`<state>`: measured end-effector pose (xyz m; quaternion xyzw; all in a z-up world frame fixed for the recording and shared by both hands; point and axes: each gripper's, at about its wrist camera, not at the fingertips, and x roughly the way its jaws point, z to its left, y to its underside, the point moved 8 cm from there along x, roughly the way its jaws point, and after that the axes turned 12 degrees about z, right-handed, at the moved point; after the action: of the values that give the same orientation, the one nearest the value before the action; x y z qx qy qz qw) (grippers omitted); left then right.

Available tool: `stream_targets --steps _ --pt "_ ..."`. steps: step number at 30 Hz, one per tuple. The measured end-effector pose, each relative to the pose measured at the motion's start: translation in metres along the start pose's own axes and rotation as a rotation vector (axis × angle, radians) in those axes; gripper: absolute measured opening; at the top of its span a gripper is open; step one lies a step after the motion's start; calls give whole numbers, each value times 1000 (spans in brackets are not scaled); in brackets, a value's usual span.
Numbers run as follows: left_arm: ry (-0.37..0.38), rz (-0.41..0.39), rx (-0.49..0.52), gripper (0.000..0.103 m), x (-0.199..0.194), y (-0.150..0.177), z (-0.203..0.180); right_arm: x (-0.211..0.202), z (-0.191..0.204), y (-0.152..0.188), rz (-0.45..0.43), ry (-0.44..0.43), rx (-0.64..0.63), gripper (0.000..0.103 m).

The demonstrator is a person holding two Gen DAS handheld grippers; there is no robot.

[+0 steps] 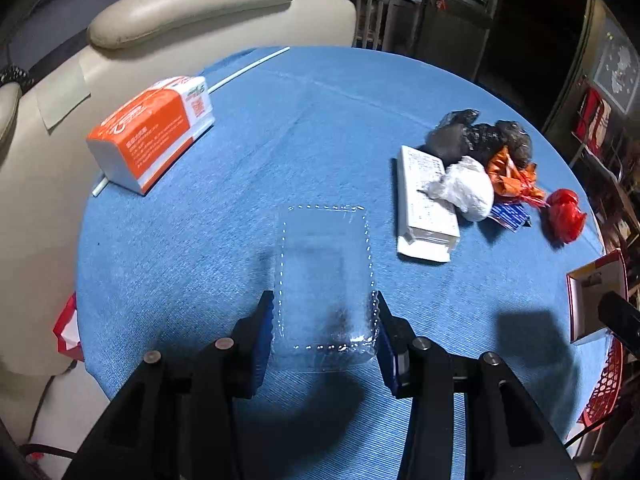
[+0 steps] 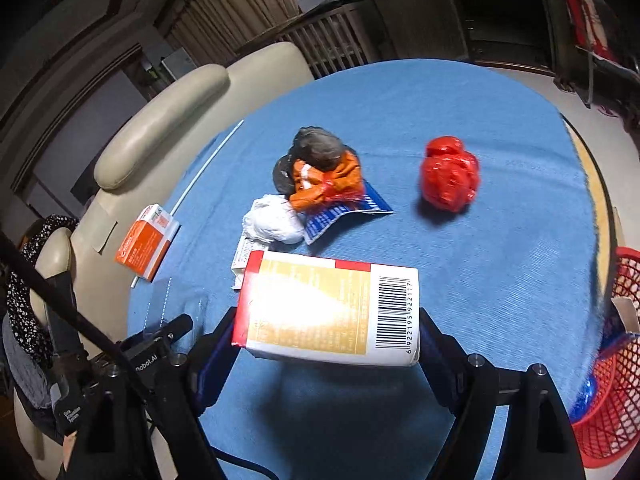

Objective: Collect trash
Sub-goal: 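Lift the clear container with the left tool while the right tool lifts the medicine box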

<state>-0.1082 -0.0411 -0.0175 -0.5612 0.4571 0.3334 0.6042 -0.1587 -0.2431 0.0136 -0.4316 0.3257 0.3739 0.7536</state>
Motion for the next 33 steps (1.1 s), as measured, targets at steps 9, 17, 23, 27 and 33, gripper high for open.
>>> stream_targets --steps 9,17,23,27,33 --pt "-26 7 40 47 -1 5 -11 -5 -15 9 -9 -28 30 84" --pt "-44 15 72 47 2 3 -19 -8 -21 9 -21 -62 53 84" --pt "-54 21 100 47 3 3 -26 -10 -29 8 -29 -76 74 84" --pt "-52 18 110 47 0 6 -33 -12 -33 7 -35 -79 83 84" --pt "-46 22 108 47 1 8 -34 -12 -33 7 -34 -76 81 84"
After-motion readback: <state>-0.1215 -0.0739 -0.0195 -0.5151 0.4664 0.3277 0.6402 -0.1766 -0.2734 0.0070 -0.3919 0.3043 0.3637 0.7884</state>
